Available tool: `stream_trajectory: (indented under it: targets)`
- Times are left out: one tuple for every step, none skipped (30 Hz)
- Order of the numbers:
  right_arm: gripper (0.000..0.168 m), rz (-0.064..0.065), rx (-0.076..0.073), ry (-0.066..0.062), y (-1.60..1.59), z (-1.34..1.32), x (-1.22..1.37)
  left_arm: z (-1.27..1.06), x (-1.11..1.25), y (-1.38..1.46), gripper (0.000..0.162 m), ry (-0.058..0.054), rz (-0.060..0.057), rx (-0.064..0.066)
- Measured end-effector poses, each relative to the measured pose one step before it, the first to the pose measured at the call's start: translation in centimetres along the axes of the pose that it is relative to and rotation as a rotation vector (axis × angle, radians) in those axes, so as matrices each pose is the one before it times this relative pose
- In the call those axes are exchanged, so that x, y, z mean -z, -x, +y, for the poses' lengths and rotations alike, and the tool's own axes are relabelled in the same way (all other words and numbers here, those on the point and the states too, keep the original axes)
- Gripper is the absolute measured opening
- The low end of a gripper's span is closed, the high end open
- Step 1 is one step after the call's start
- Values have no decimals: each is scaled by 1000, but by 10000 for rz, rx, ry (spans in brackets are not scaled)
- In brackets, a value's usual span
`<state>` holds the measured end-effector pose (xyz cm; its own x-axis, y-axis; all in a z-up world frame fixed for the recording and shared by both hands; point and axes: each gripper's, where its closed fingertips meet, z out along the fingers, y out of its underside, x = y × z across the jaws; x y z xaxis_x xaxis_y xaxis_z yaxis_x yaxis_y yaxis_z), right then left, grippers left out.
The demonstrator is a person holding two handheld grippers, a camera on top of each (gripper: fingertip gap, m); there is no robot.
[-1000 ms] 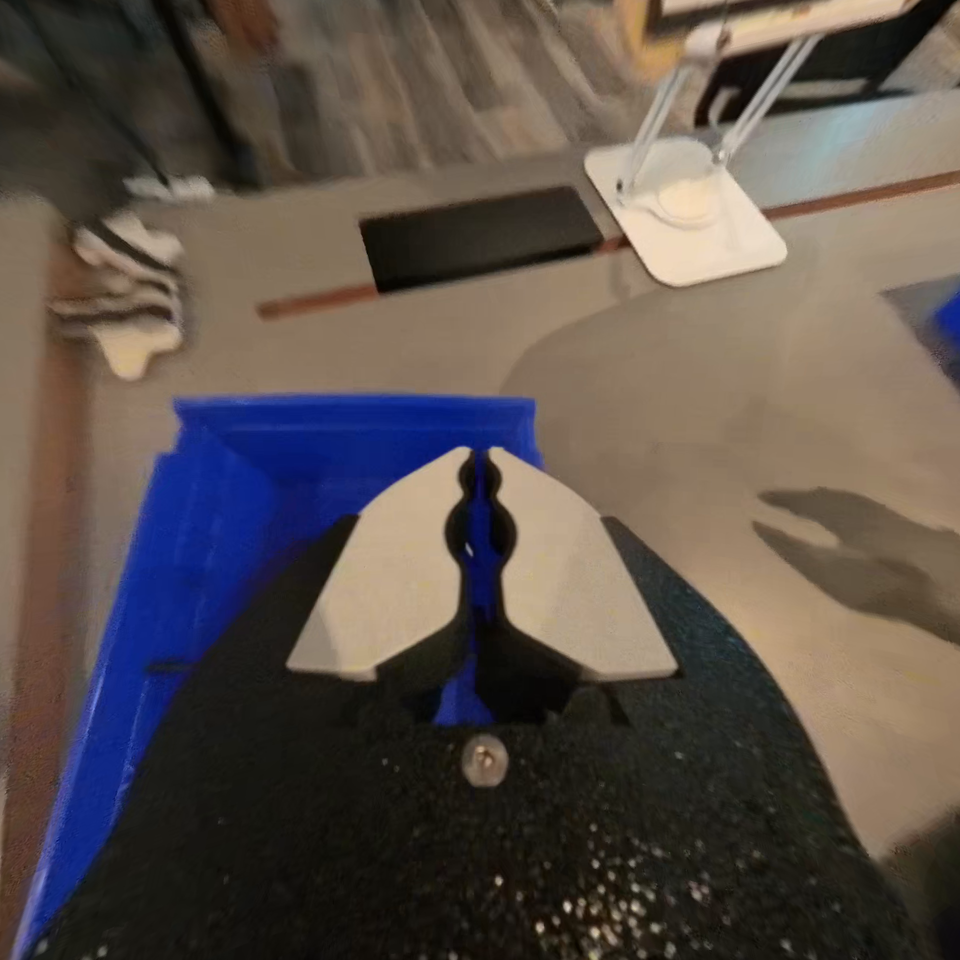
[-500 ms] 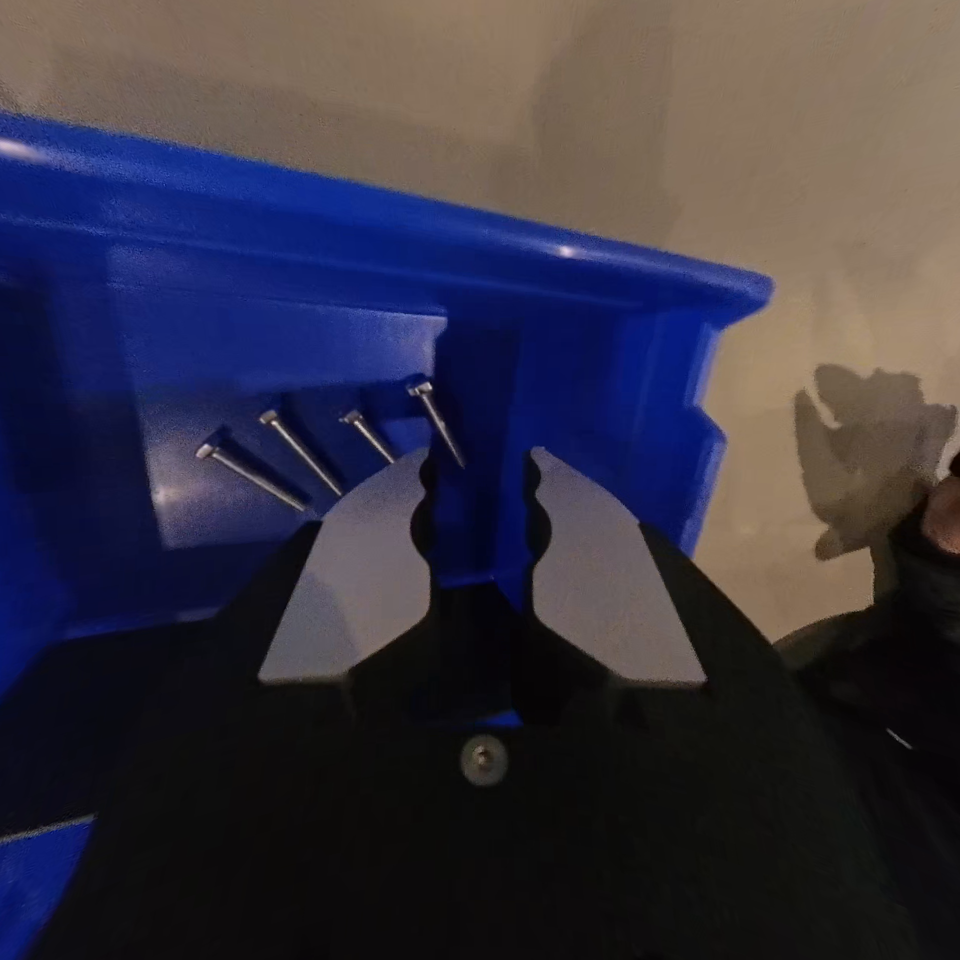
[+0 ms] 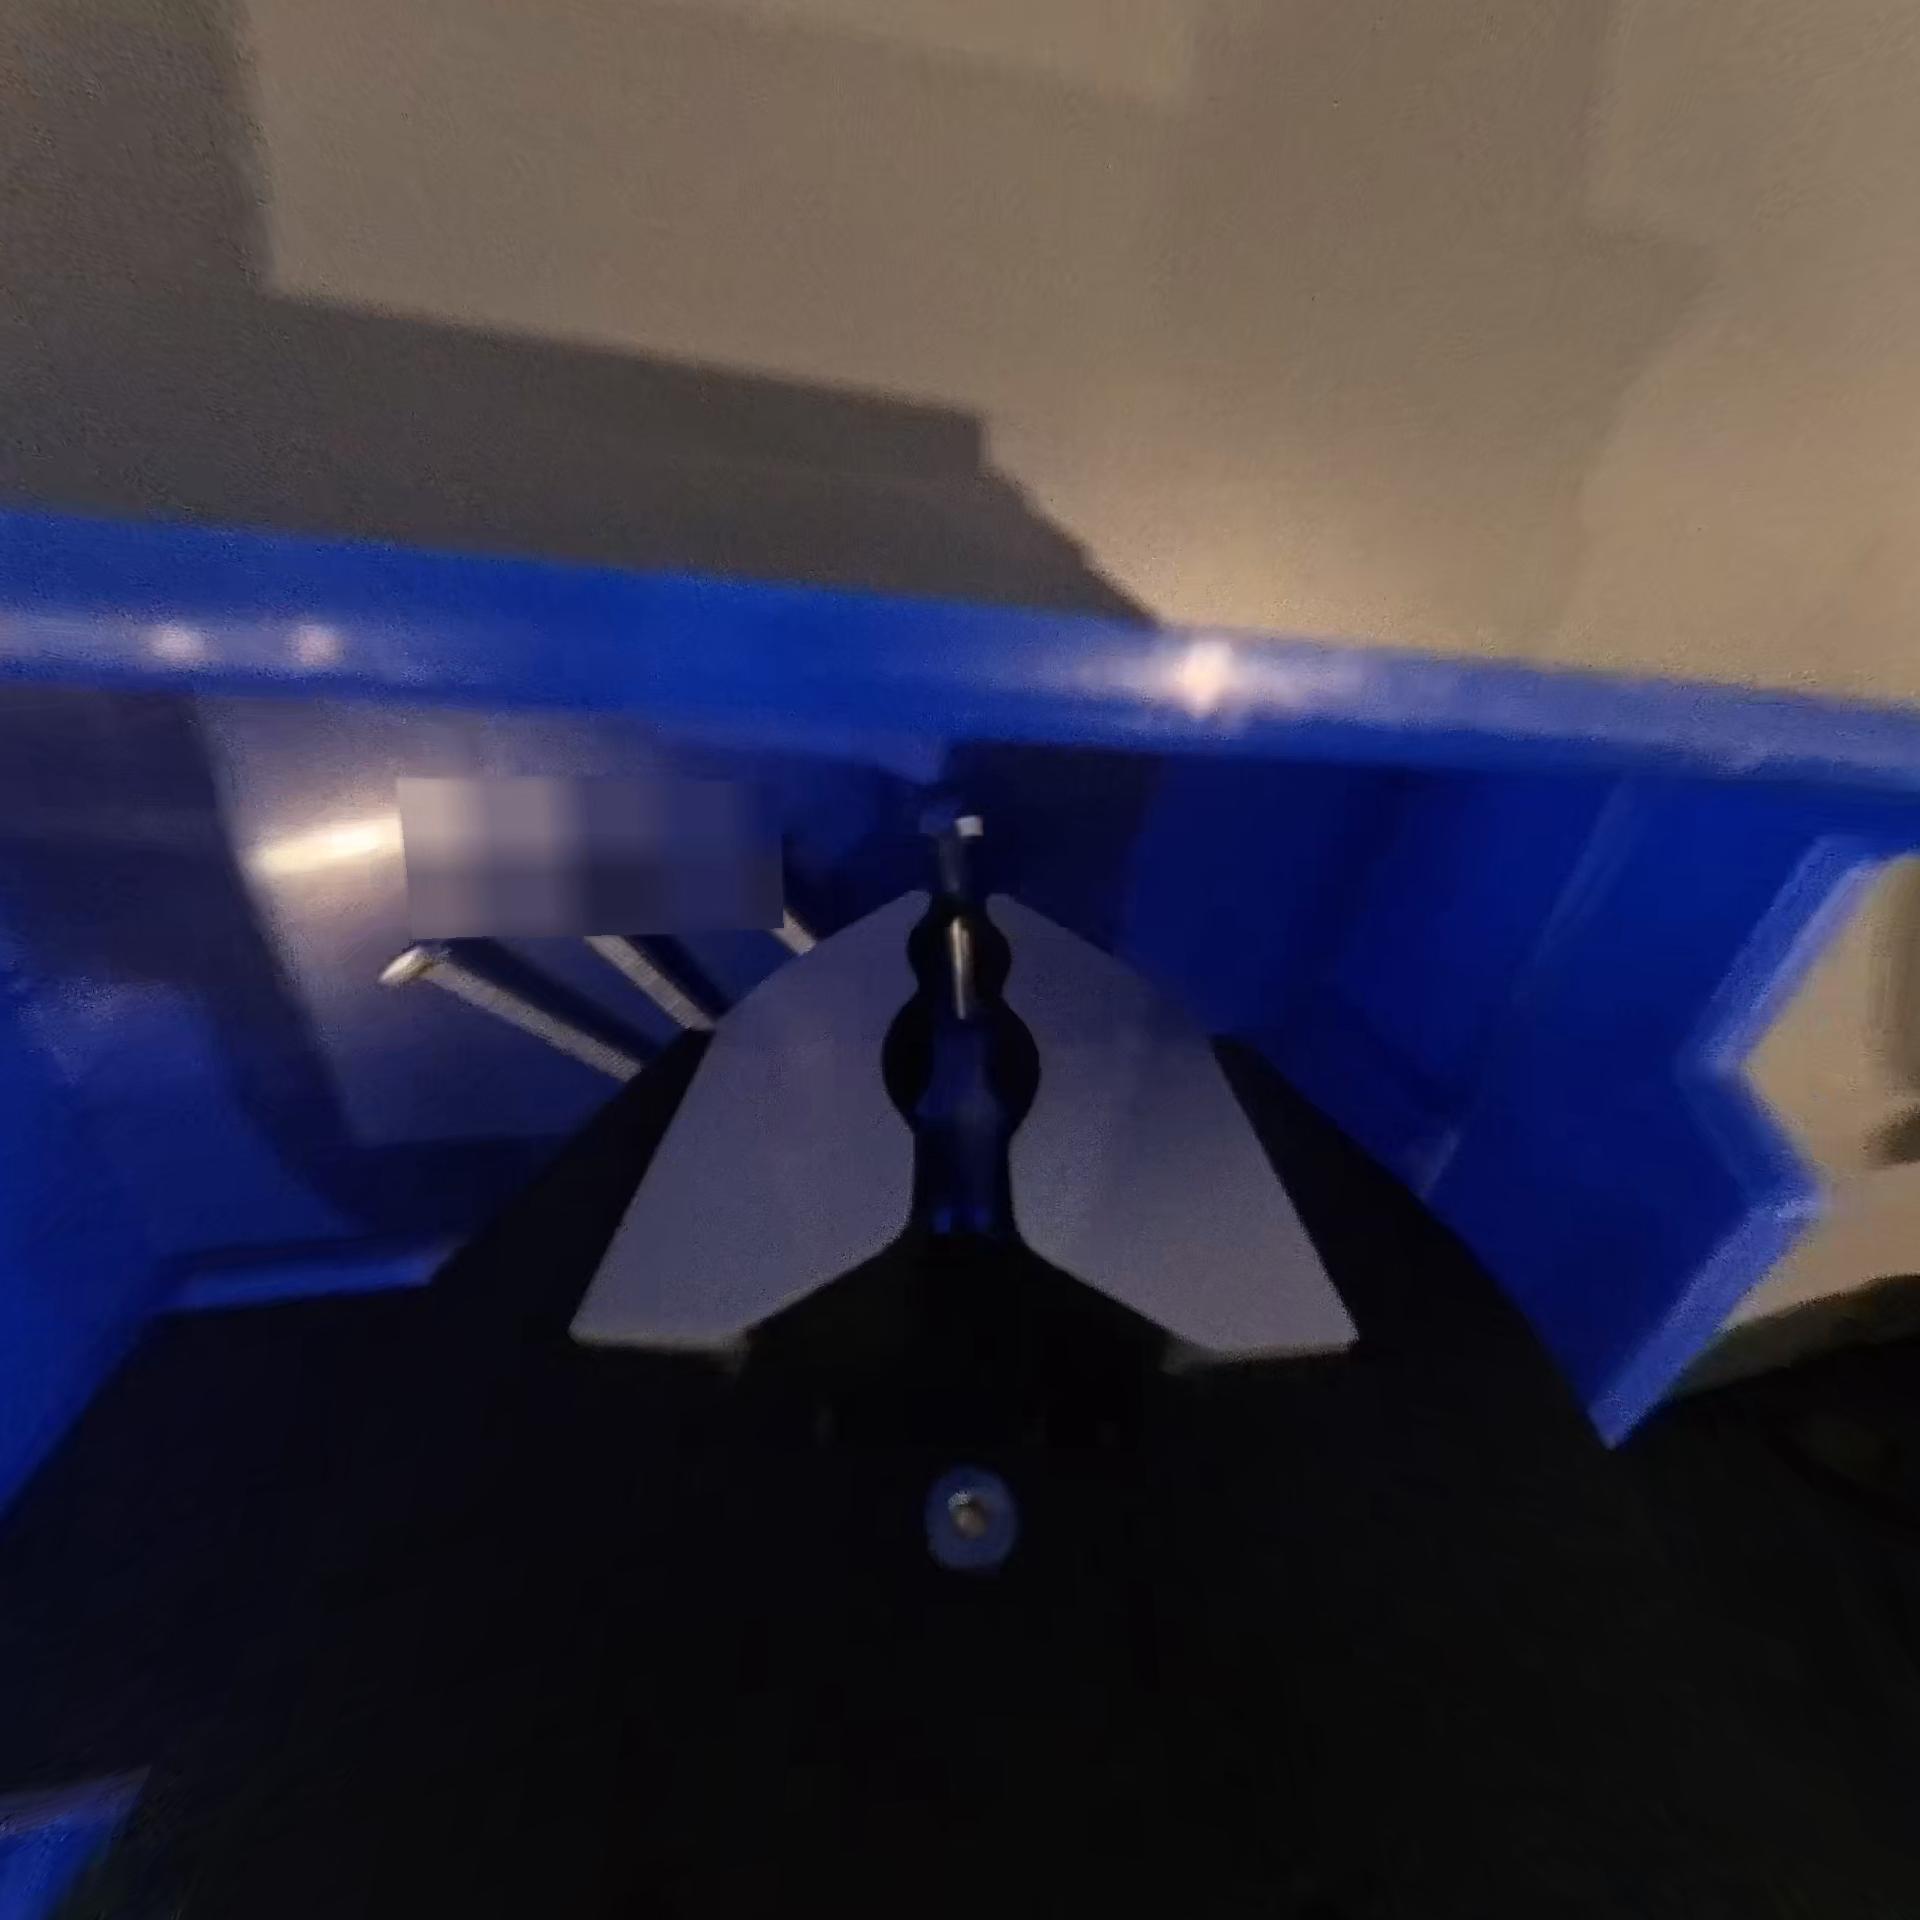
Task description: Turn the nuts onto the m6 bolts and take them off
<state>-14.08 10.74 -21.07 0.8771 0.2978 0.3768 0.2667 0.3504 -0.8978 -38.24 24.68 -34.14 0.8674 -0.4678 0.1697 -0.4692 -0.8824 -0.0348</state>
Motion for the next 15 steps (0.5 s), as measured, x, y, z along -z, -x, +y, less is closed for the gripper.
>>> stream_trajectory:
  targets:
    - [13,35,-77,5,-138,52,26,77,475,373,5,-13,-314,-154]
    - [13,67,-88,2,-203,33,39,-112,802,370,5,-237,-223,-48]
    - [12,73,-115,-15,-245,24,49,-241,1106,335,5,-384,-145,48]
    - [12,83,-142,-26,-267,3,58,-361,1379,211,4,-508,-81,77]
    - [12,98,-157,-33,-317,-11,63,-435,1571,55,4,-572,-77,37]
    - [12,90,-159,-38,-299,-4,62,-519,1691,-272,4,-619,-7,-36]
    - [12,79,-157,-18,-294,19,32,-661,1747,-794,4,-687,139,-93]
    - [12,93,-145,-10,-301,18,37,-761,1688,-1299,4,-714,254,-147]
    - [12,90,-106,-24,-273,10,36,-640,1430,-1905,4,-584,411,-263]
    - [12,79,-77,-3,-265,35,34,-412,966,-2496,4,-384,565,-417]
    - [12,84,-79,10,-264,39,35,-137,313,-2817,4,-177,594,-520]
    - [12,61,-76,-8,-203,3,29,243,-430,-2790,4,95,491,-585]
    - [12,20,-54,-10,-121,-3,35,626,-1085,-2390,4,366,228,-643]
    - [12,0,-26,6,-59,9,27,795,-1563,-1956,4,513,30,-646]
    - [12,14,-2,4,-54,-3,22,792,-1810,-1785,4,529,79,-574]
